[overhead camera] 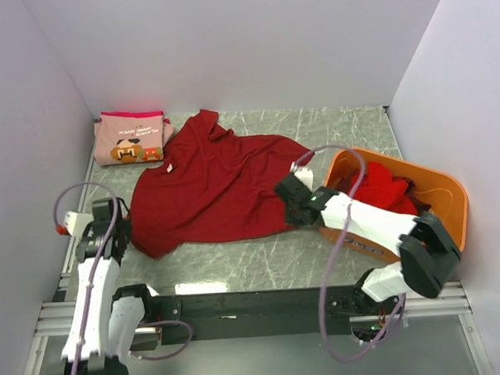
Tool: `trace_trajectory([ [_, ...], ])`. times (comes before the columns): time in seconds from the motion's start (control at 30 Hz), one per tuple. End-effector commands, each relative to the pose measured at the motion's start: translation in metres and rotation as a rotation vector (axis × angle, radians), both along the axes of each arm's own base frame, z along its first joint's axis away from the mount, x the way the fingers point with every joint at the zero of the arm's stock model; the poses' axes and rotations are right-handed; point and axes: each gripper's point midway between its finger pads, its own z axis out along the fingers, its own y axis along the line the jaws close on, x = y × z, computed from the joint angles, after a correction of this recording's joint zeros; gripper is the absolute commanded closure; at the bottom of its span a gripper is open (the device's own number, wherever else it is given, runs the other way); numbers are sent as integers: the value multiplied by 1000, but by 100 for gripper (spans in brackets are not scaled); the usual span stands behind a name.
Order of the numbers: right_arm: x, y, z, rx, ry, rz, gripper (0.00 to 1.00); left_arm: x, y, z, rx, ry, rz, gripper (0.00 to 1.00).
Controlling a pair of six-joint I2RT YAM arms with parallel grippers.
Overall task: Fold and stack the t-shirts
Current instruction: Flatten the tshirt out
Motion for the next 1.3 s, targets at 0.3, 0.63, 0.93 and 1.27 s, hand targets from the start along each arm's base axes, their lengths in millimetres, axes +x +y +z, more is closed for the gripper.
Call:
trace_trajectory([
  [0.3, 51, -1, 277, 215, -607, 2, 100, 1, -16, 278, 184, -718, -184, 99],
  [0.63, -23, -15, 452, 482, -922, 308, 100, -92, -16, 487, 438, -1139, -153, 99],
  [0.93, -95, -40, 535, 677, -1132, 472, 100, -174, -40, 600, 582, -1454, -206, 99],
  [1.27, -22, -44, 502, 455, -1087, 218, 100, -50, -25, 563, 550, -1233, -250, 99],
])
